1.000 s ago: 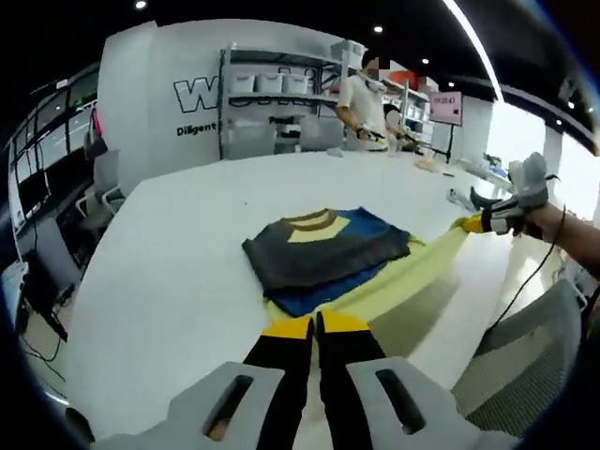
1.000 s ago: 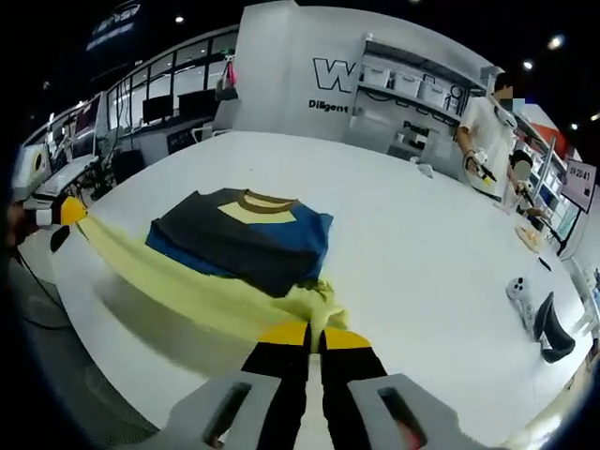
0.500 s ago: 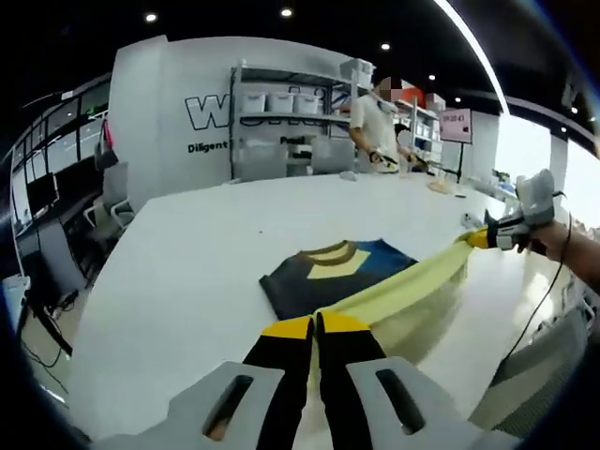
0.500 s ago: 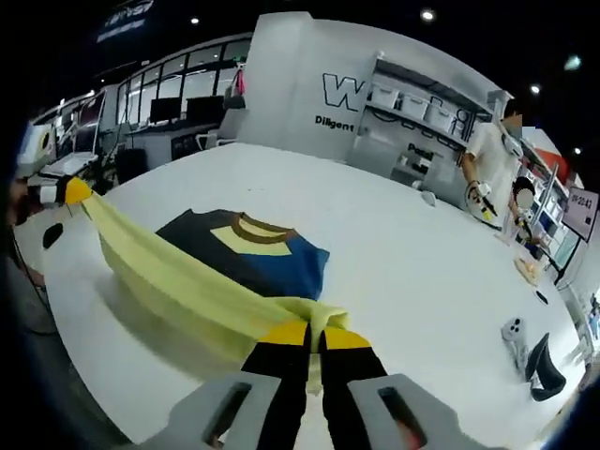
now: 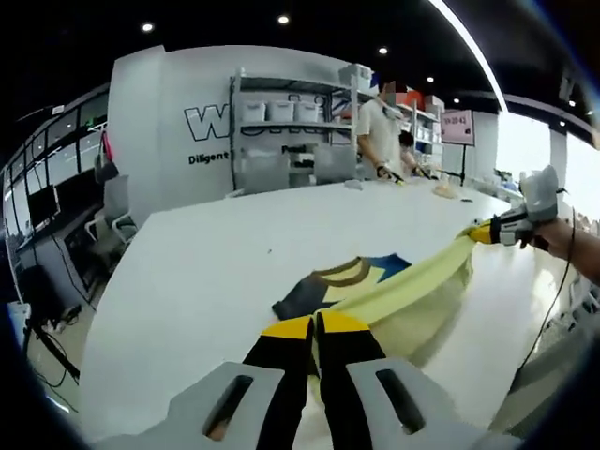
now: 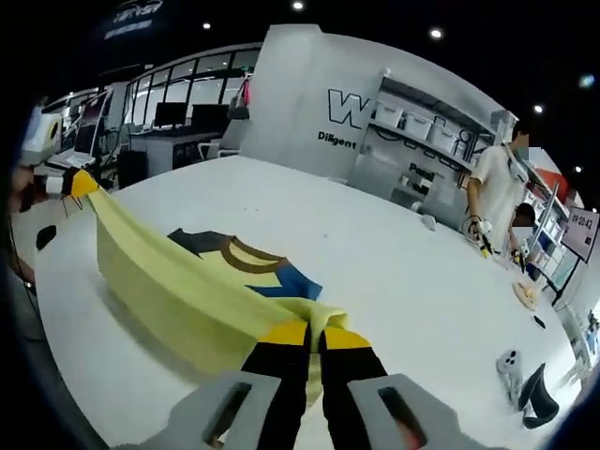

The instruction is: Fold the garment on the visible template until the final outline fits inside the template.

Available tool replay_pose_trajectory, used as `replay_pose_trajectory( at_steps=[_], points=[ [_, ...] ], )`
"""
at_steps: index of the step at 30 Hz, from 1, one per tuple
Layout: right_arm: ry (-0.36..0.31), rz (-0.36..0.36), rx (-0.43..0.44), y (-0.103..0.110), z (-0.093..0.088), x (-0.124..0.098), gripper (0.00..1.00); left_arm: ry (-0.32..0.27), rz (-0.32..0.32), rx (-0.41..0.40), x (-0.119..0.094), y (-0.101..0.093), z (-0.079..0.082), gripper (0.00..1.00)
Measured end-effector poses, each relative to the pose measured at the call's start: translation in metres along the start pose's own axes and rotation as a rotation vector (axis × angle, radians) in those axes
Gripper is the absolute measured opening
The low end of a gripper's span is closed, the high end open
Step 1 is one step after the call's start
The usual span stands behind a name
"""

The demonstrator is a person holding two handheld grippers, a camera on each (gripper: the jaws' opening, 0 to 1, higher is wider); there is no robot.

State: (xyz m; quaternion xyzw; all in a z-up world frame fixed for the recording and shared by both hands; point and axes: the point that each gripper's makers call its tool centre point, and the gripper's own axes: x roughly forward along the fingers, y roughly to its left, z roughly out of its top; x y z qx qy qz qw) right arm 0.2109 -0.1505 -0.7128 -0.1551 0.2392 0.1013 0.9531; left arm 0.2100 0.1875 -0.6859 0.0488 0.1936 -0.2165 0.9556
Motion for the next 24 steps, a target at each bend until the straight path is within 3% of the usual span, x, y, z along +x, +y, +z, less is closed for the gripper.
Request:
replay_pose_trajectory(
  at_steps=[13,24],
  points=[
    [-0.052,-0.031,-0.041,-0.015,0.024,0.035,0.0,-0.018,0.006,0.074,0.046,0.019,0.021,0.04],
    [-0.065,-0.029,-0.073,-0.021,0.034,0.068,0.0,0.027,0.009,0.135,0.088,0.036,0.019,0.04]
  ],
)
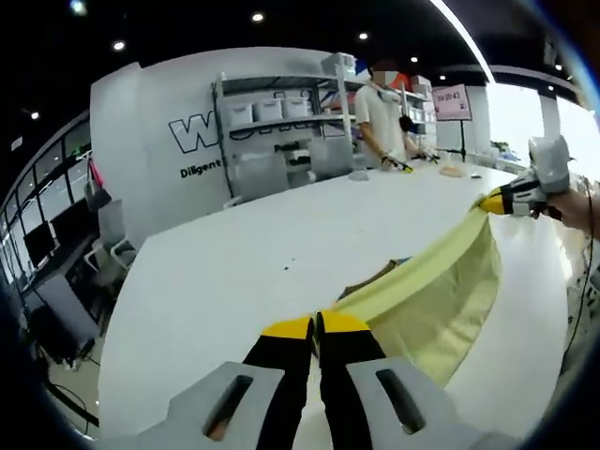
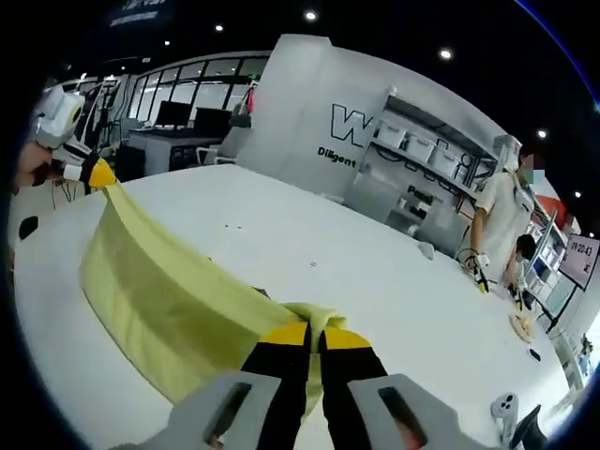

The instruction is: Fold the garment on the visible template until the final outline fits inside the template.

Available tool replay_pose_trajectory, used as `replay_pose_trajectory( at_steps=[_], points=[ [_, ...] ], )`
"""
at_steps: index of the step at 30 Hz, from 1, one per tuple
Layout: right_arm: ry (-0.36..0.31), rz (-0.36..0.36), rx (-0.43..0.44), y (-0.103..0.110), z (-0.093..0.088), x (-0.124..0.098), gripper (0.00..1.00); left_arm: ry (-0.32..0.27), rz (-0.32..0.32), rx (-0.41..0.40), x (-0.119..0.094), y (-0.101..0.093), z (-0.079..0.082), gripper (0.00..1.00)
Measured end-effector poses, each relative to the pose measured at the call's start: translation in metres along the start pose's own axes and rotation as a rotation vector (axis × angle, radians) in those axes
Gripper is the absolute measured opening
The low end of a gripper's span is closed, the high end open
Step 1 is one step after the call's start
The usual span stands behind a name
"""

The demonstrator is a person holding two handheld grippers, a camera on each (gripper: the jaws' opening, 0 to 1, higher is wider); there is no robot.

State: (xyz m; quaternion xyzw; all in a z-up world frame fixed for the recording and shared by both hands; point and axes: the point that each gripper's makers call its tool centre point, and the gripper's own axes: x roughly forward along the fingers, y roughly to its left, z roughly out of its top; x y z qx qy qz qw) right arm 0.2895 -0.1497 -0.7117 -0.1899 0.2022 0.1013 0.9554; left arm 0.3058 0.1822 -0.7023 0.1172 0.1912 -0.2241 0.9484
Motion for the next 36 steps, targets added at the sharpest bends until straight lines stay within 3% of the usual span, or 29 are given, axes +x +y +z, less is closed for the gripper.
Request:
replay_pose_trajectory(
  at_steps=[4,8,11,18,20,22,28,36],
  points=[
    [0.004,0.001,-0.008,0.001,-0.002,0.008,0.0,0.023,0.003,0.023,0.011,0.002,-0.008,0.04],
    [0.021,0.001,-0.002,-0.001,-0.008,0.021,0.0,0.052,-0.001,-0.061,0.027,0.005,-0.017,0.03],
    [0.032,0.004,0.016,0.0,-0.013,0.03,0.0,0.062,0.003,-0.076,0.034,0.007,-0.022,0.03],
    [0.069,0.03,-0.011,0.003,-0.027,0.057,0.0,0.114,0.016,-0.041,0.052,0.009,-0.041,0.03],
    [0.067,0.04,0.071,0.004,-0.028,0.06,0.0,0.129,0.018,-0.032,0.056,0.011,-0.046,0.03],
    [0.091,0.051,0.024,0.006,-0.037,0.068,0.0,0.146,0.011,-0.045,0.06,0.01,-0.052,0.03],
    [0.124,0.067,0.044,0.009,-0.05,0.081,0.0,0.183,0.005,-0.026,0.067,0.007,-0.064,0.03],
    [0.149,0.084,0.009,0.014,-0.055,0.093,0.0,0.211,0.012,0.024,0.085,0.015,-0.073,0.03]
  ],
)
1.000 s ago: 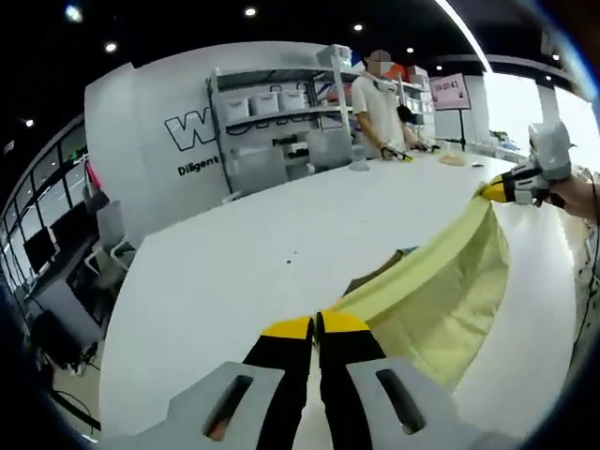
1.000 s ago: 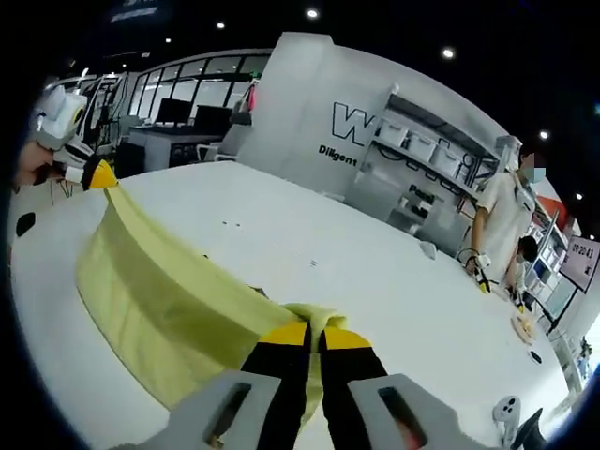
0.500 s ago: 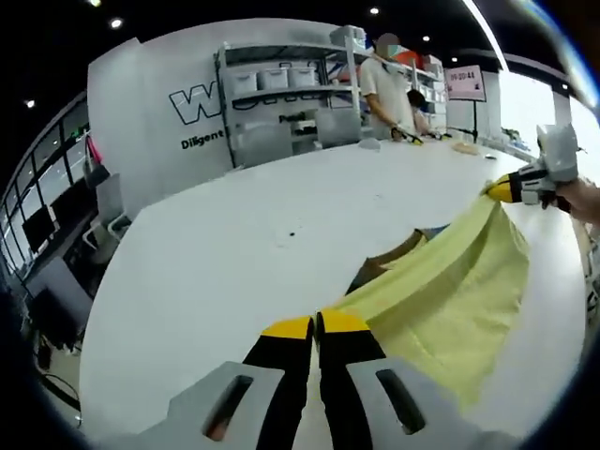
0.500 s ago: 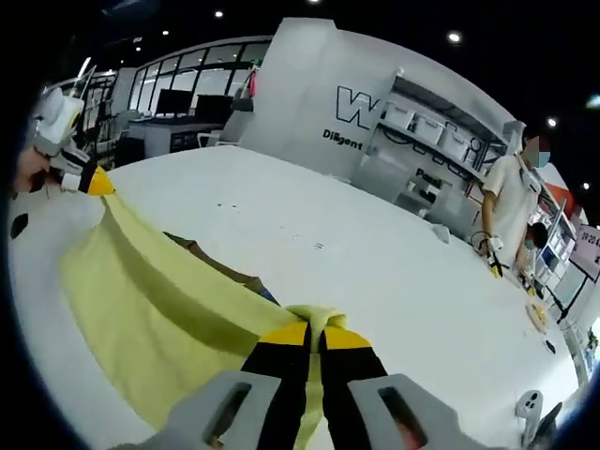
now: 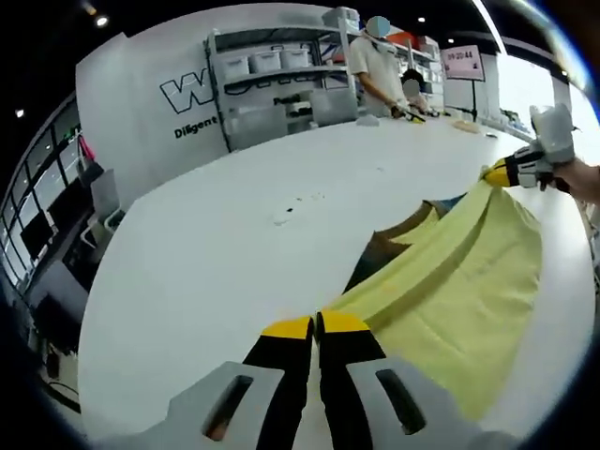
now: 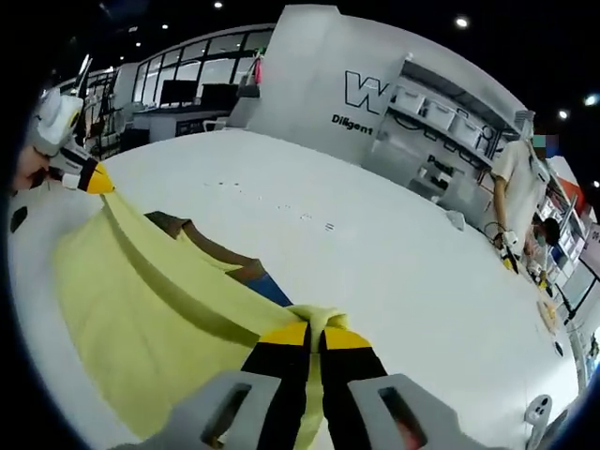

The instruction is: Fold the garment on the visible template until the final outline fits inside the template.

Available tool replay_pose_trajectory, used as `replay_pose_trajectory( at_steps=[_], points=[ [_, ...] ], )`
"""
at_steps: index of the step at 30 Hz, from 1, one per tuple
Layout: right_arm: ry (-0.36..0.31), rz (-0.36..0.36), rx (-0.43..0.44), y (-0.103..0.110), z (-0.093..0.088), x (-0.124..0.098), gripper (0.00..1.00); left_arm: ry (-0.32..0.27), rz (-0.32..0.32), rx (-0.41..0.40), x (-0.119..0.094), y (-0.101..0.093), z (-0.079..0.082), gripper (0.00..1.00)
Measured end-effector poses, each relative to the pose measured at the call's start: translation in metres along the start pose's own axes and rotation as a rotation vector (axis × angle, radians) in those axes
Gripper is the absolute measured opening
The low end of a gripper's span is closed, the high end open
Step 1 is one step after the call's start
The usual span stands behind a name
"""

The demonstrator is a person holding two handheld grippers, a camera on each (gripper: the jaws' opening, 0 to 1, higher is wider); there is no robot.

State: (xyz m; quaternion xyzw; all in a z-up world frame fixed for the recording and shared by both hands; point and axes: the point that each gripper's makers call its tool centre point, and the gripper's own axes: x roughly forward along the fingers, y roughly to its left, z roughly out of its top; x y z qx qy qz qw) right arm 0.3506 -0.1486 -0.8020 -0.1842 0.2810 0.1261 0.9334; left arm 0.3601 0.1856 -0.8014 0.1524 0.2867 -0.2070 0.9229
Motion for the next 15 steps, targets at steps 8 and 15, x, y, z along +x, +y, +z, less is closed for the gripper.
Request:
replay_pose_trajectory(
  at_steps=[8,15],
  points=[
    [0.041,0.007,-0.013,0.002,-0.012,0.018,0.0,0.033,0.001,0.027,0.013,-0.001,-0.012,0.03],
    [0.064,0.021,-0.024,0.003,-0.02,0.026,0.0,0.058,-0.004,0.029,0.023,-0.003,-0.022,0.03]
  ],
)
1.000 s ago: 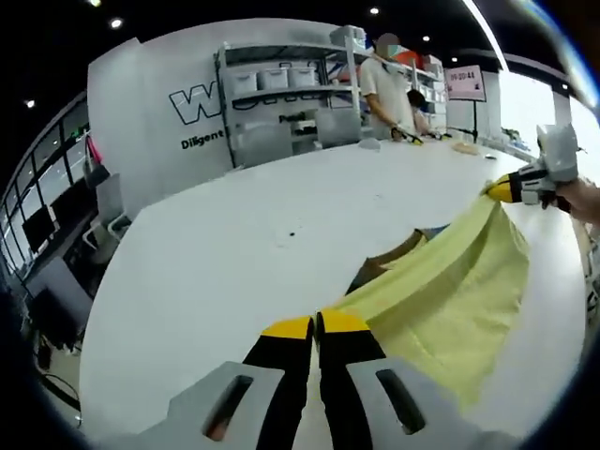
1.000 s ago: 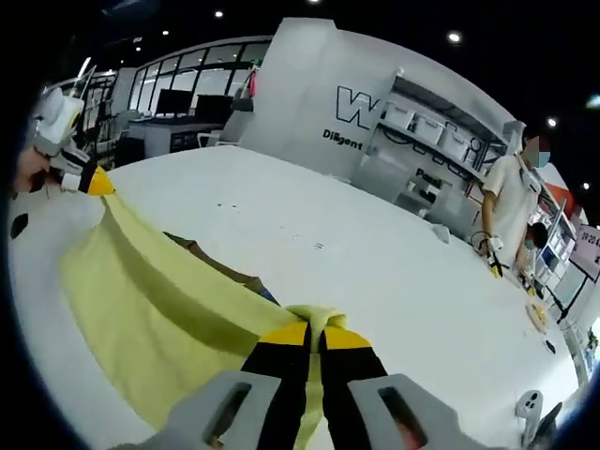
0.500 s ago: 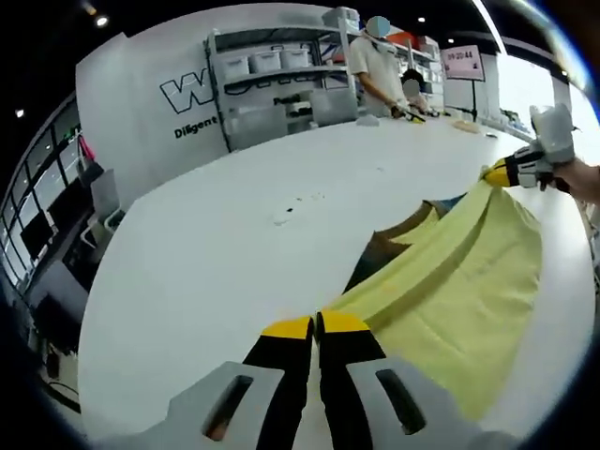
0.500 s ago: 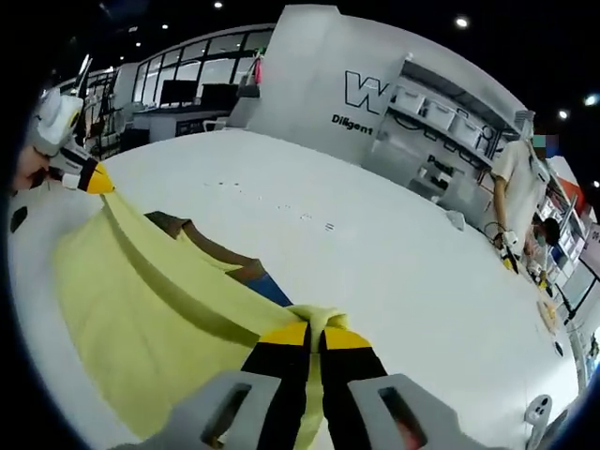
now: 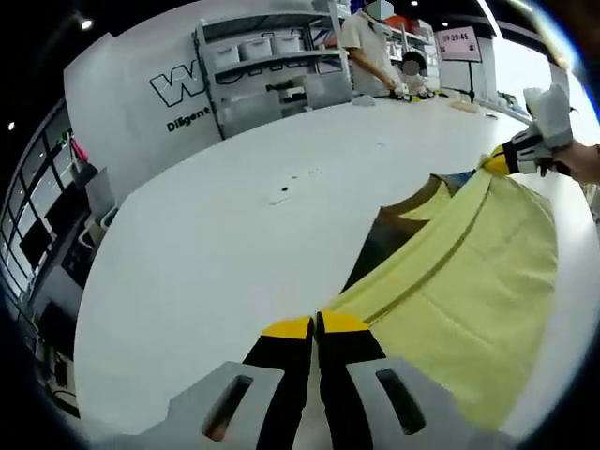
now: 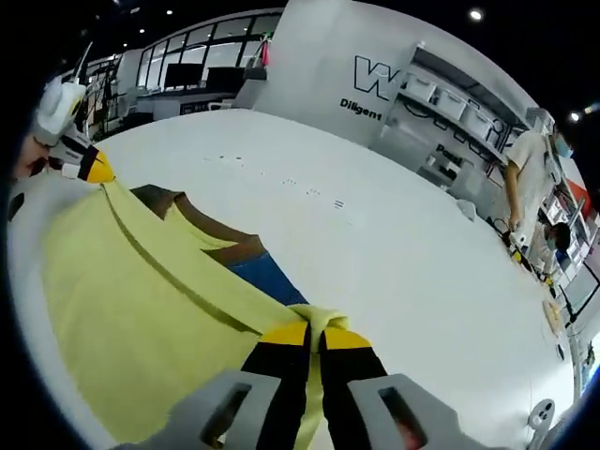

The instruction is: Fold the garment on the visible template until the final outline fits inside the template.

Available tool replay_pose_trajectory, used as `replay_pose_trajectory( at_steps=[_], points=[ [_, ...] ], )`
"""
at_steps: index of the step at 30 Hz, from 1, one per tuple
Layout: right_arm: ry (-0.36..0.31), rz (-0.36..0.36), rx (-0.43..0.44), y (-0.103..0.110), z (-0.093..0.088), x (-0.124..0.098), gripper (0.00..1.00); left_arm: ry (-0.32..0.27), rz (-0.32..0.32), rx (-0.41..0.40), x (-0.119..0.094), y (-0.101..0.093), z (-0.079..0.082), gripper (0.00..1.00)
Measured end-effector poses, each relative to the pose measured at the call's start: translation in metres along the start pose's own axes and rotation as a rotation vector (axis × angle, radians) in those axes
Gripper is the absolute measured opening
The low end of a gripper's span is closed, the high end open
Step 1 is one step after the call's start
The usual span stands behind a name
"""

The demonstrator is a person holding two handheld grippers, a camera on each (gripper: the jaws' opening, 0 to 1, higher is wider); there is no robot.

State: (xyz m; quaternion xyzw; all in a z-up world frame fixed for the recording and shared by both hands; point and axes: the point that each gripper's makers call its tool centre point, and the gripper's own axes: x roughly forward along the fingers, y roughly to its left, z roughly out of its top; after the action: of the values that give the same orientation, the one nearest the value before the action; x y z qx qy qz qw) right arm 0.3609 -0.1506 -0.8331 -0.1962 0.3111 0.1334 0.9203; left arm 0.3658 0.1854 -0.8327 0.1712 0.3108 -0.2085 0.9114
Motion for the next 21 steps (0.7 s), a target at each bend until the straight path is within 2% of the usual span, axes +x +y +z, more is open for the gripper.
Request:
replay_pose_trajectory(
  at_steps=[7,15,17,20,21],
  points=[
    [0.024,0.019,-0.026,0.001,-0.008,0.007,0.0,0.008,-0.006,0.005,0.006,0.0,-0.002,0.03],
    [0.024,0.033,-0.003,0.001,-0.009,0.011,0.0,-0.003,-0.02,0.055,0.01,0.001,-0.001,0.04],
    [0.027,0.061,-0.001,0.001,-0.008,0.01,0.0,-0.021,-0.048,0.092,0.01,0.0,0.001,0.04],
    [0.01,0.065,-0.031,-0.006,-0.007,0.008,0.12,-0.053,-0.063,0.097,0.006,-0.001,0.006,0.04],
    [-0.023,0.074,-0.037,-0.009,-0.002,0.007,0.17,-0.058,-0.069,0.118,0.005,-0.002,0.007,0.04]
  ],
)
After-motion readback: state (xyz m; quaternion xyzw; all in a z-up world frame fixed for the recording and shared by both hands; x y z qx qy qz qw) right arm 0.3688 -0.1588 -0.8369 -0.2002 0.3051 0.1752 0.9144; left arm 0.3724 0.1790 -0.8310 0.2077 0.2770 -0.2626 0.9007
